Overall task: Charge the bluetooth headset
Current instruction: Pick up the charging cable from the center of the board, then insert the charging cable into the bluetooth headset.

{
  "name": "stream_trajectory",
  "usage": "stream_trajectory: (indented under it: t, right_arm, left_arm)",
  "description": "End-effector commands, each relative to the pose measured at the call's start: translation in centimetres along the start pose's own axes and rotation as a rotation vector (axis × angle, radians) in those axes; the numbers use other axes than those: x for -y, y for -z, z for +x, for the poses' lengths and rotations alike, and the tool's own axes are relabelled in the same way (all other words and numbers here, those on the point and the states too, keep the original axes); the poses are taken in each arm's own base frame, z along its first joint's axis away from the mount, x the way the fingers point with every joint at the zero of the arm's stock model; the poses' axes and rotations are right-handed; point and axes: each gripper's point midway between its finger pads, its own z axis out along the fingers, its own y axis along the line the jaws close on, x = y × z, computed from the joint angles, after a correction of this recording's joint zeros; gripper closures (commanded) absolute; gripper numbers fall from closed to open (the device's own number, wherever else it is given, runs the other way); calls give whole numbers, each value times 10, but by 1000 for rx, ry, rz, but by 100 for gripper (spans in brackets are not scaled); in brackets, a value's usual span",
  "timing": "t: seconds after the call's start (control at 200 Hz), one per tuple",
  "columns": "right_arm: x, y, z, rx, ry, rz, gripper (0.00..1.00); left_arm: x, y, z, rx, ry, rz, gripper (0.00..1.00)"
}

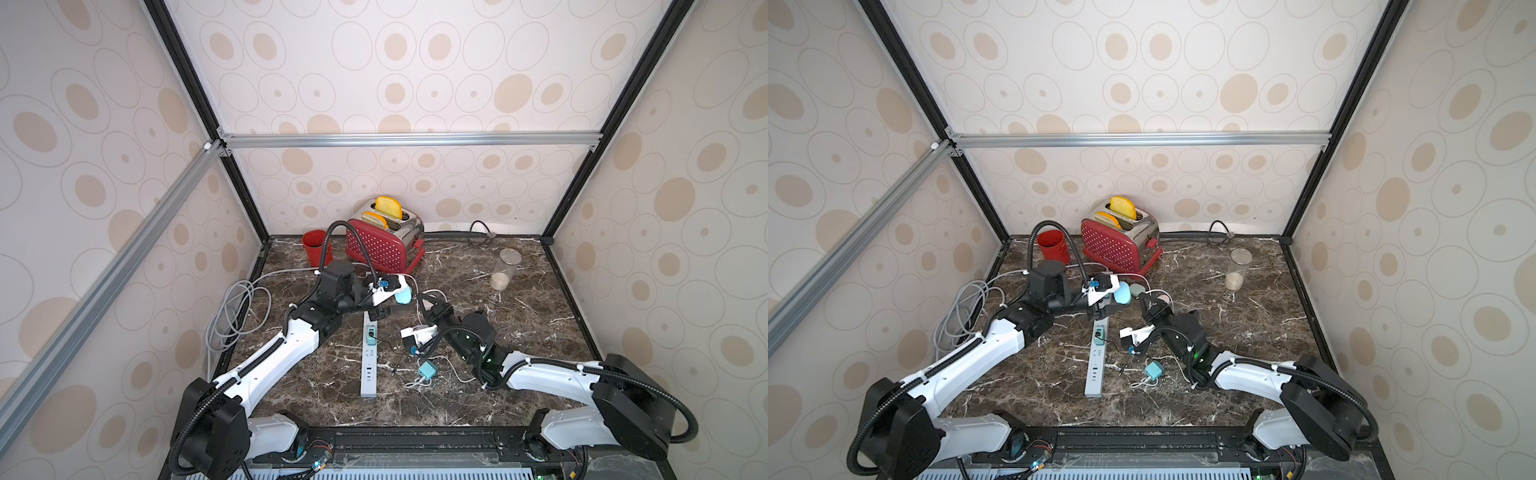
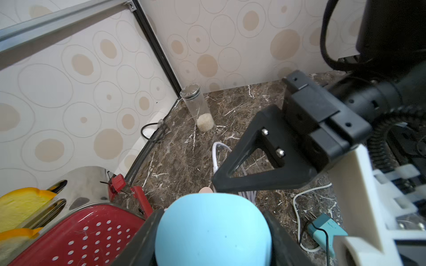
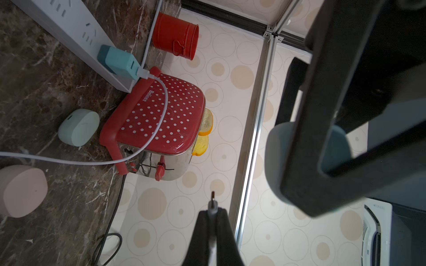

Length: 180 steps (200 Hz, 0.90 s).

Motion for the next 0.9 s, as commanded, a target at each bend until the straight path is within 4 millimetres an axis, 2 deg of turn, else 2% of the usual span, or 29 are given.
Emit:
stream_trajectory:
  t: [0.0,0.155,0.315,0.511,0.671,0.801,0.896]
  right_arm:
    - [35,4,19,-103,19,126,100]
    - [43,6,26,-158,-8,124,100]
    - [46,8,19,-164,16,129,100]
    - [62,17,10,-165,4,161,100]
    - [69,21,12,-176,-6,184,100]
    - [73,26,14,-186,-26,202,100]
    - [81,32,16,-184,-39,241,100]
  left_arm:
    - [5,2,-10,30,-58,49,50]
    - [1,5,-13,41,-57,49,50]
    - [3,6,-22,89,-41,60,50]
    - [4,9,-24,110,-27,65,50]
    - [4,13,-31,134,-19,65,51]
    - [-6,23,-37,180,12,29,52]
    - [-1,26,-35,166,-12,35,52]
